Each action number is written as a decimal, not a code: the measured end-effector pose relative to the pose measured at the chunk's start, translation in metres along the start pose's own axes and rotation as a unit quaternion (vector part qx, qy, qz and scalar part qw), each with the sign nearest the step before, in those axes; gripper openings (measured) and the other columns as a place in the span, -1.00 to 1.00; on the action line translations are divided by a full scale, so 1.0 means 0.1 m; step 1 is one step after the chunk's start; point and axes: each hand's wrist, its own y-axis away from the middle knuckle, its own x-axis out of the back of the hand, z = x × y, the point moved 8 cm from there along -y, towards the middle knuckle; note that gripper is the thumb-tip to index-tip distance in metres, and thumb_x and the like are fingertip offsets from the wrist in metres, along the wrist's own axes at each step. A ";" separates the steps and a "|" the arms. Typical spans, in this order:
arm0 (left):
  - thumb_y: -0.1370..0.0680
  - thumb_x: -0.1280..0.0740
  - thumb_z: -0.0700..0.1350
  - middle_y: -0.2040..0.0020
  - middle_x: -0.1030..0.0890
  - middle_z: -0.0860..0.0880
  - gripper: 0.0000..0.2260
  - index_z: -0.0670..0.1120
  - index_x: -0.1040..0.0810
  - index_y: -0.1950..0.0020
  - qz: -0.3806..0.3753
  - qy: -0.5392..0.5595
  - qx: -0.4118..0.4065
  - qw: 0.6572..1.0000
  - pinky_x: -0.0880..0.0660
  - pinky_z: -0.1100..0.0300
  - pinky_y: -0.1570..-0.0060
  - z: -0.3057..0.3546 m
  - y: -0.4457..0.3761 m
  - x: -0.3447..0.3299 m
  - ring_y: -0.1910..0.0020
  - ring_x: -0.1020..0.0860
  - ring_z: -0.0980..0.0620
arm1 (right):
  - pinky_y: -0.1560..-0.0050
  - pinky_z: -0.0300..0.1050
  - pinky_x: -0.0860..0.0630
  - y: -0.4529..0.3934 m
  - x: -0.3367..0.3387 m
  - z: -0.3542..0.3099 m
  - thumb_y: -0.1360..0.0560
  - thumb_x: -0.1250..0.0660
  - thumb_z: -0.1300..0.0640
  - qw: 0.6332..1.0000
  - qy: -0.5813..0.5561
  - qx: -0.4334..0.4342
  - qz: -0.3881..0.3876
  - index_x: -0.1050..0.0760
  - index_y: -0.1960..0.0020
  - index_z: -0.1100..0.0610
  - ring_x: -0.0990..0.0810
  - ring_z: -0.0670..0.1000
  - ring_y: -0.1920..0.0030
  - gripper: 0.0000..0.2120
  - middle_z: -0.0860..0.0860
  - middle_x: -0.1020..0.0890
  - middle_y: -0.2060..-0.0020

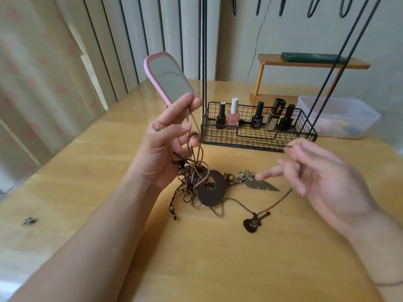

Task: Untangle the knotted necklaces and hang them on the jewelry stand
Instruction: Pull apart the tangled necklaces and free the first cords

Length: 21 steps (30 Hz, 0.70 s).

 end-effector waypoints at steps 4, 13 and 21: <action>-0.42 -0.31 -0.37 -0.16 -0.64 -0.03 -0.54 -0.11 -0.57 -0.30 0.013 -0.038 0.005 0.999 -0.43 0.35 0.38 -0.03 0.00 0.03 0.39 -0.51 0.10 | -0.32 0.28 -0.44 0.04 0.03 -0.21 -0.50 -0.43 0.01 0.958 -0.227 0.042 -0.167 -0.53 -0.01 0.17 -0.57 0.17 0.39 -0.76 -0.01 -0.31 0.55; -0.47 -0.25 -0.45 -0.15 -0.66 0.01 -0.53 -0.07 -0.57 -0.29 0.056 -0.057 -0.010 0.997 -0.31 0.31 0.40 -0.01 -0.01 0.12 0.42 -0.50 0.10 | -0.23 0.43 -0.42 0.33 -0.07 -0.41 -0.56 -0.39 0.28 0.827 -0.308 0.023 -0.470 0.05 -0.61 -0.21 -0.44 0.20 0.35 -0.13 0.32 -0.44 -0.03; -0.52 -0.27 -0.48 -0.20 -0.66 -0.06 -0.56 -0.11 -0.56 -0.32 0.040 -0.189 -0.015 0.981 -0.40 0.29 0.44 -0.07 0.00 0.01 0.35 -0.54 0.01 | 0.64 -0.30 -0.36 0.27 0.04 0.19 -0.30 -0.63 0.06 0.934 -0.027 -0.241 -0.262 -0.07 -0.37 -0.63 -0.34 0.01 0.49 0.01 0.14 -0.55 0.12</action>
